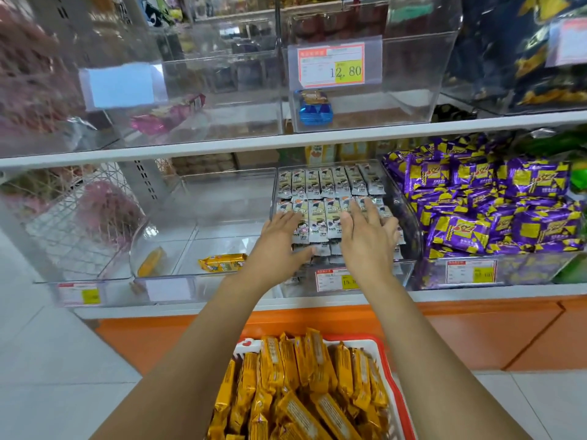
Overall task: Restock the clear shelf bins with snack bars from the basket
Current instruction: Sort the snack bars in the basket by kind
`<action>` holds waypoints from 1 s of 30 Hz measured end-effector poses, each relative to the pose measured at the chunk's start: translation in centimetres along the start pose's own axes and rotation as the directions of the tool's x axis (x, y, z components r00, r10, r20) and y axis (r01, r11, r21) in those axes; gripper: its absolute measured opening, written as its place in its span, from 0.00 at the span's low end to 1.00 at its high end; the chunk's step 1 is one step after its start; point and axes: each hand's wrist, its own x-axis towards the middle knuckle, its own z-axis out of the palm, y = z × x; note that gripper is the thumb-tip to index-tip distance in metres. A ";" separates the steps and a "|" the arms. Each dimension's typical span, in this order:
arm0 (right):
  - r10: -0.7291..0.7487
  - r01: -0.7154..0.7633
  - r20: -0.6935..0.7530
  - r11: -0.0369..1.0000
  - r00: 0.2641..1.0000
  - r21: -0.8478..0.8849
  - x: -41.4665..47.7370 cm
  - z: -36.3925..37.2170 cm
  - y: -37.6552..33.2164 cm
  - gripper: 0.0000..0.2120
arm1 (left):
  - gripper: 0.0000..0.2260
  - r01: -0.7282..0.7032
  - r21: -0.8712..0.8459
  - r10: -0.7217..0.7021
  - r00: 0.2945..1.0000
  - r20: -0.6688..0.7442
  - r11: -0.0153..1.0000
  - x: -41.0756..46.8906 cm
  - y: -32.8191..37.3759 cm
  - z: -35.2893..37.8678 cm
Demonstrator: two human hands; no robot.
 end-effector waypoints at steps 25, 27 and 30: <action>-0.257 0.168 0.843 0.965 0.472 0.200 -23.4 10.8 -10.7 0.36 | 0.14 0.797 -0.008 -0.757 0.576 0.310 0.604 -27.6 -20.7 4.4; -0.217 0.191 0.901 0.969 0.376 0.154 -25.0 12.2 -11.8 0.40 | 0.11 0.774 0.000 -0.731 0.599 0.328 0.634 -28.1 -20.5 5.0; -0.168 0.285 0.928 0.956 0.334 0.070 -26.7 13.8 -13.3 0.43 | 0.14 0.764 -0.002 -0.730 0.617 0.295 0.645 -28.6 -20.6 5.3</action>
